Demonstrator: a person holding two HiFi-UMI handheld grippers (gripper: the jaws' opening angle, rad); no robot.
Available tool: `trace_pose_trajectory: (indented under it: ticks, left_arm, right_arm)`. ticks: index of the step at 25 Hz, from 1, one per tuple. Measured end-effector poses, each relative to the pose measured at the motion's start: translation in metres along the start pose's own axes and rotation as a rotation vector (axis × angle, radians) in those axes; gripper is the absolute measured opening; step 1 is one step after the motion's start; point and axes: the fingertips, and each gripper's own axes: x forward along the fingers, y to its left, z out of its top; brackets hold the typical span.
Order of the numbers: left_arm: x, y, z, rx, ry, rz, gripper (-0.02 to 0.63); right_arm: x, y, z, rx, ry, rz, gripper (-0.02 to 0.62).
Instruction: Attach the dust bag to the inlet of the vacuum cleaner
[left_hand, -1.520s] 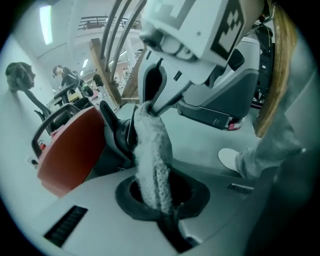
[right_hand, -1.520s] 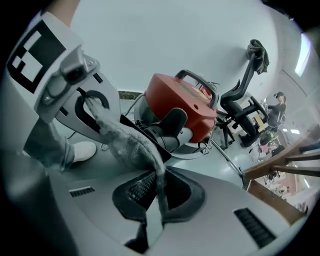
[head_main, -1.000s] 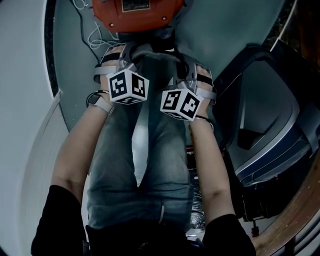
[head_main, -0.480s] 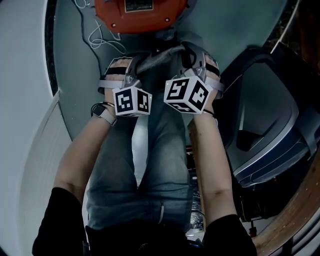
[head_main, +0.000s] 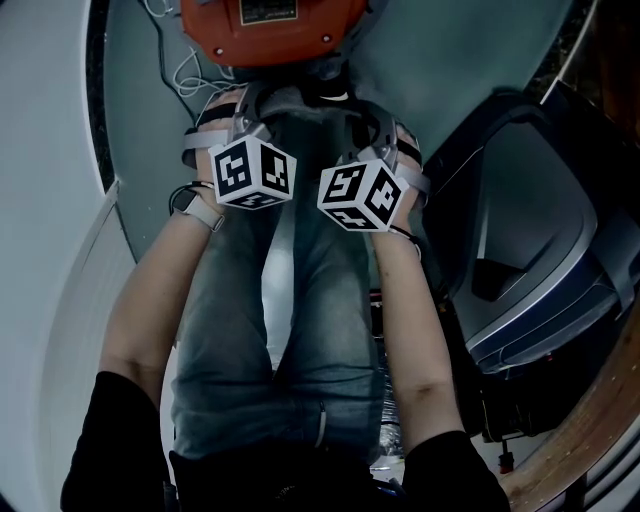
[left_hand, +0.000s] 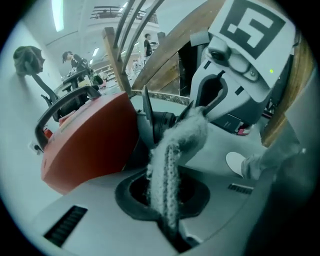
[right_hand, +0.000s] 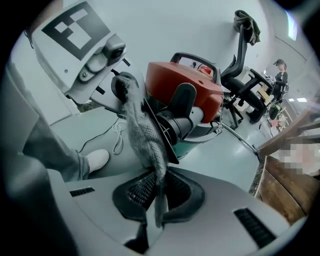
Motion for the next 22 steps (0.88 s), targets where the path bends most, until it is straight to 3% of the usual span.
trace_pose_trajectory:
  ticks: [6, 13, 17, 22]
  left_arm:
    - [0.005, -0.004, -0.001, 0.021, 0.012, 0.027, 0.025]
    - [0.005, -0.012, 0.004, 0.020, -0.003, -0.005, 0.025]
    - [0.011, -0.014, 0.016, 0.000, -0.018, -0.044, 0.026]
    - [0.018, -0.009, 0.026, -0.051, -0.015, -0.097, 0.071]
  right_arm:
    - [-0.015, -0.007, 0.009, -0.029, -0.009, -0.040, 0.035]
    - [-0.014, -0.031, 0.024, -0.075, -0.005, -0.054, 0.036]
    - [-0.004, -0.050, 0.023, -0.058, 0.050, 0.015, 0.036]
    - [0.001, -0.057, 0.019, -0.140, 0.071, 0.093, 0.037]
